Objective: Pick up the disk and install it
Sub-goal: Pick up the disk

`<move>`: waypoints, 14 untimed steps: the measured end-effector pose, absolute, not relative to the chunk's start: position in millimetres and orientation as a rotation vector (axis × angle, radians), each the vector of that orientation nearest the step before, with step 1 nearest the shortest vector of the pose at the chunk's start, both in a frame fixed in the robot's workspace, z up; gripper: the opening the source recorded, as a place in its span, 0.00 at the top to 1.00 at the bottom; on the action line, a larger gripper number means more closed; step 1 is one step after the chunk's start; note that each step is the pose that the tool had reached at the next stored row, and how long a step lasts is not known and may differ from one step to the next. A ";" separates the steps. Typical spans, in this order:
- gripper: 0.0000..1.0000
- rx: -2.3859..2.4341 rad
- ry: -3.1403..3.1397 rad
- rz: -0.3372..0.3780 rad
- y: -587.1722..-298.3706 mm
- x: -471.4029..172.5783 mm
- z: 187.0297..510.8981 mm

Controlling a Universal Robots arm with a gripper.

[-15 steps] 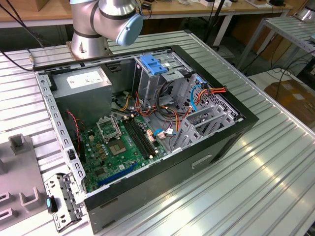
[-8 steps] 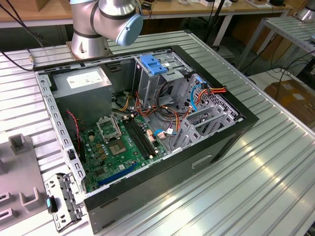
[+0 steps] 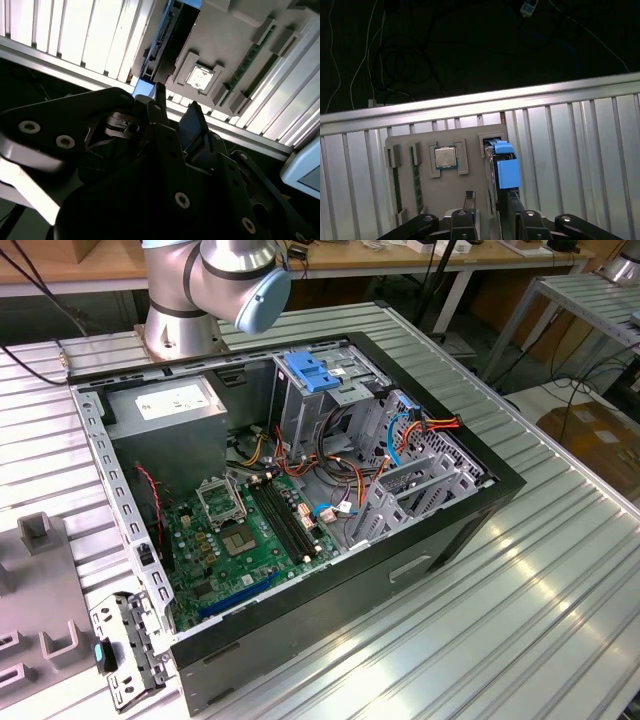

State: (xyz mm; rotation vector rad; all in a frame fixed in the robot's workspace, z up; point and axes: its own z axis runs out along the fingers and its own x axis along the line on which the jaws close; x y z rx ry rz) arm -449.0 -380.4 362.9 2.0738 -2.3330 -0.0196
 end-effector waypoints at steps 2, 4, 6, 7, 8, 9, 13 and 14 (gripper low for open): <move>0.61 2.097 -2.314 -0.017 -376.1 -449.1 359.3; 0.61 2.099 -2.315 -0.011 -372.7 -449.9 357.4; 0.61 2.104 -2.311 -0.010 -372.7 -452.3 356.2; 0.61 2.108 -2.308 -0.010 -372.7 -453.3 355.5; 0.61 2.113 -2.304 -0.009 -372.3 -454.8 354.2; 0.61 2.115 -2.305 -0.005 -371.8 -456.1 353.4; 0.54 2.125 -2.306 0.005 -371.8 -461.7 350.1; 0.54 2.126 -2.305 0.005 -371.8 -461.9 349.9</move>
